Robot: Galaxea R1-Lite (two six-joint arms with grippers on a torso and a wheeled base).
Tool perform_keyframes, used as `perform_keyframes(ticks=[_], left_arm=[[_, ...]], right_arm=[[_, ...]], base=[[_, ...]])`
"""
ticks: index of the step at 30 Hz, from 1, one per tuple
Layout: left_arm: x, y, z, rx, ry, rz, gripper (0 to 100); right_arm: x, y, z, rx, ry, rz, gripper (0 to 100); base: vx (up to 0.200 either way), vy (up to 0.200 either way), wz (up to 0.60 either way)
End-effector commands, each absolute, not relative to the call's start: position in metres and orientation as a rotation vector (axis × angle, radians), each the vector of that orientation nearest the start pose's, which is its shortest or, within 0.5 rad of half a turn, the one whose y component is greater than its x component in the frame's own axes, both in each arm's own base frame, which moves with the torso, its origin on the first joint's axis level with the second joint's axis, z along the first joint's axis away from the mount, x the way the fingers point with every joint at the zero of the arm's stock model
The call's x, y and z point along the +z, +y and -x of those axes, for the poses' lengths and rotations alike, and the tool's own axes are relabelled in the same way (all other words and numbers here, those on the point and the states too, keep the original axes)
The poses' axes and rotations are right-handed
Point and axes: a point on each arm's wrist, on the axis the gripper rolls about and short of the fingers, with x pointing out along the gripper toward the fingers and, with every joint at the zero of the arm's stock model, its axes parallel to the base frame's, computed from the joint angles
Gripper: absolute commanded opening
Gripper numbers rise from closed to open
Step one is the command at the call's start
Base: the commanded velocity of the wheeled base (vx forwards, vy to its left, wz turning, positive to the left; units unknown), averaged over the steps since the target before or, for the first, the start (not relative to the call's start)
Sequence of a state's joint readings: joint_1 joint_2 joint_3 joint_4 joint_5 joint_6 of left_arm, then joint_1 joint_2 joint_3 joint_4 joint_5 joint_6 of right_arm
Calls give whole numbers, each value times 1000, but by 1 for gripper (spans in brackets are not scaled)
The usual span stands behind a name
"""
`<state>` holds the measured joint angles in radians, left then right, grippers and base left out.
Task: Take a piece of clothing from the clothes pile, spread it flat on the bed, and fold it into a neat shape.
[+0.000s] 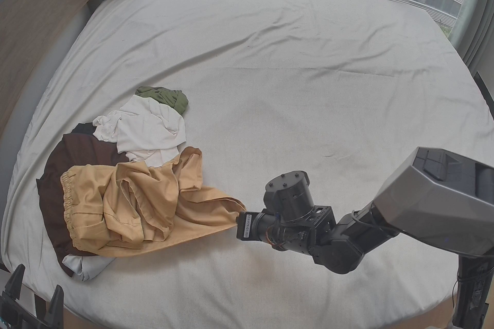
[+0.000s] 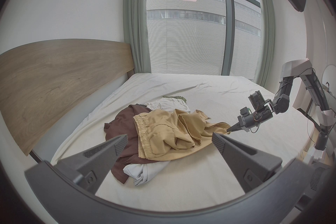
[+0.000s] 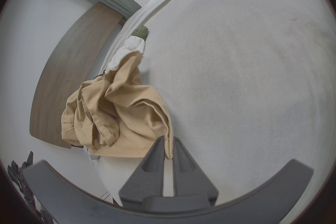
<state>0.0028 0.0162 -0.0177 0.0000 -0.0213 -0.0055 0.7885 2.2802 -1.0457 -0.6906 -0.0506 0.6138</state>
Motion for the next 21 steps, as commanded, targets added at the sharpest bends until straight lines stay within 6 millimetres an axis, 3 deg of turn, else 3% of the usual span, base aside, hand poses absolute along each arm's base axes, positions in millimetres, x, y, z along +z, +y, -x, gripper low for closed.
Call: perform_keyframes(ticks=[1,8,21], left_arm=[[75,-1,23,-18,0,6,100],[75,-1,23,-18,0,6,100],[75,-1,23,-18,2,3,100]], right_arm=[[40,272,-292,499,685,-353,0],[29,249,-295,437,669,-361,0],[37,216,-276,413,649,-381,0]], base=[[0,0,0],[0,0,0],[0,0,0]])
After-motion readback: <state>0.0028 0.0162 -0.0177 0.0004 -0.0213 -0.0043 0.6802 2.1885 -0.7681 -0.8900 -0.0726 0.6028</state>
